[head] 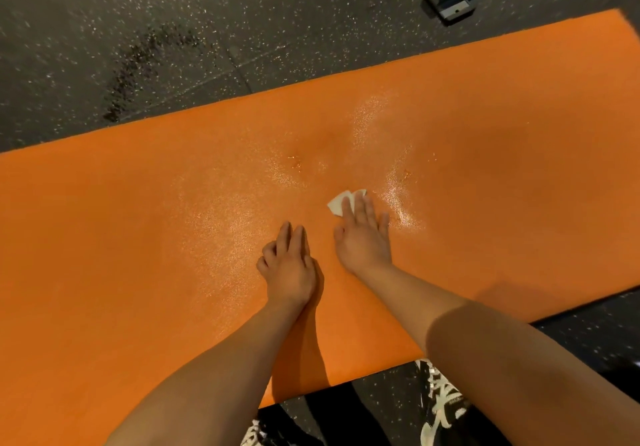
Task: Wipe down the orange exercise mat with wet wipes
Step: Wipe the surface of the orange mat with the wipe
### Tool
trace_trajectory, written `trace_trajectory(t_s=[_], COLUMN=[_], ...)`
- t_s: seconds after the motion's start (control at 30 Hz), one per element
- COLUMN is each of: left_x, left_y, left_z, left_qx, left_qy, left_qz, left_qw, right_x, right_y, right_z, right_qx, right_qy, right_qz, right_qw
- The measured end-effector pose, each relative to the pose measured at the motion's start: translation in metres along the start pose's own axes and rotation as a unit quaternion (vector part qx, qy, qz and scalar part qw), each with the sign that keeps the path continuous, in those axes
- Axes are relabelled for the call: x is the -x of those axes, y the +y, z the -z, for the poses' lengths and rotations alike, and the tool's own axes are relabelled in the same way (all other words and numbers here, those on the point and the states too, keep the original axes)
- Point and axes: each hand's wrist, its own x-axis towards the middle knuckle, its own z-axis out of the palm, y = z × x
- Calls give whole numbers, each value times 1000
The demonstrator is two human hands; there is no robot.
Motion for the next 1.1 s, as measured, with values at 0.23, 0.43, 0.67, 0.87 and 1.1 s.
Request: trace_trajectory(t_s=[0.23, 0.43, 0.67, 0.87, 1.1], left_x=[-25, -15, -12, -13, -19], left_y=[6, -16, -25, -26, -21], left_z=[4, -3, -6, -3, 1], left_qx=[29, 95, 146, 102, 89], left_qy=[26, 33, 53, 55, 75], left_qz=[53, -17, -14, -19, 7], left_qw=[998, 995, 988, 993, 993], right_x=[0, -19, 4, -13, 0], right_y=[-30, -3, -42, -27, -50], right_z=[-4, 4, -15, -3, -17], right_qx=[11, -17, 5, 16, 23], right_qy=[-51, 8, -72, -7, -56], right_qz=[149, -3, 202, 71, 230], right_qw=[987, 1000, 977, 997, 971])
